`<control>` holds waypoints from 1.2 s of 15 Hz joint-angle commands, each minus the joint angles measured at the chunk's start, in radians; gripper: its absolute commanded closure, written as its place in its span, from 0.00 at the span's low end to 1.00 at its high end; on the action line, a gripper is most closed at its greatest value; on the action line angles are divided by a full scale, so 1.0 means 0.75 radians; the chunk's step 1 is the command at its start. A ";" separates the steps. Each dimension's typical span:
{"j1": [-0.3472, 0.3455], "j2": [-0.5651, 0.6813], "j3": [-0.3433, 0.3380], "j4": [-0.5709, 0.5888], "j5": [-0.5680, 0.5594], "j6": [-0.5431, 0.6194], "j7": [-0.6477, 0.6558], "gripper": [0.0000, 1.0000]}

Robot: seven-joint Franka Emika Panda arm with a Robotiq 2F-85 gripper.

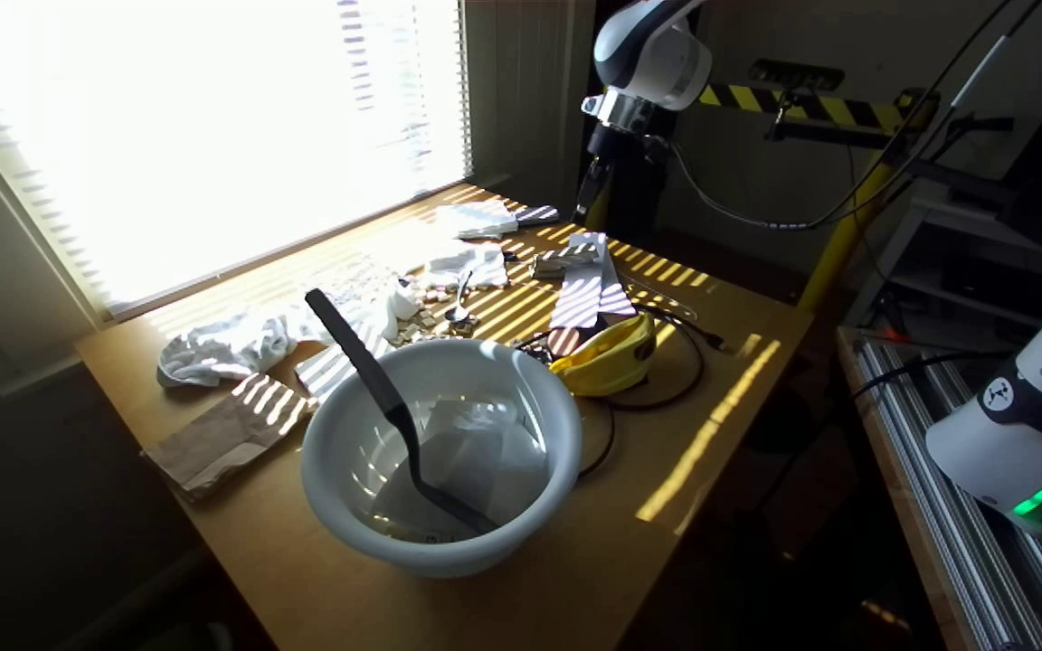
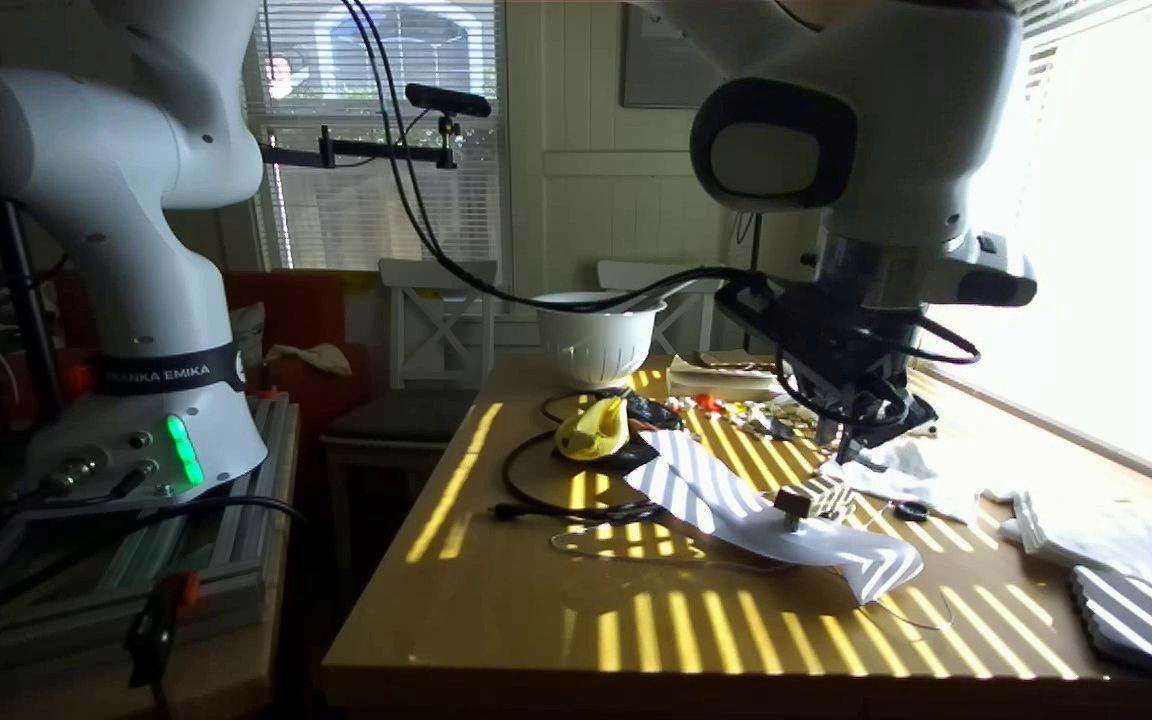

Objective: Turn the stapler, then pick up the paper from the table and staple it

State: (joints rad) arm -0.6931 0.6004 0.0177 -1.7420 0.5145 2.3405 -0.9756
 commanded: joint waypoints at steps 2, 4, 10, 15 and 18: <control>0.012 -0.025 -0.008 -0.031 0.010 0.021 -0.015 0.84; 0.040 -0.025 -0.050 -0.060 -0.063 0.019 0.008 0.97; 0.050 0.008 -0.067 -0.086 -0.094 0.014 0.007 1.00; 0.065 0.019 -0.061 -0.083 -0.100 0.026 0.008 1.00; 0.104 0.080 -0.082 -0.047 -0.130 0.039 0.058 1.00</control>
State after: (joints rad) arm -0.6463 0.6188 -0.0269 -1.7979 0.4492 2.3513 -0.9785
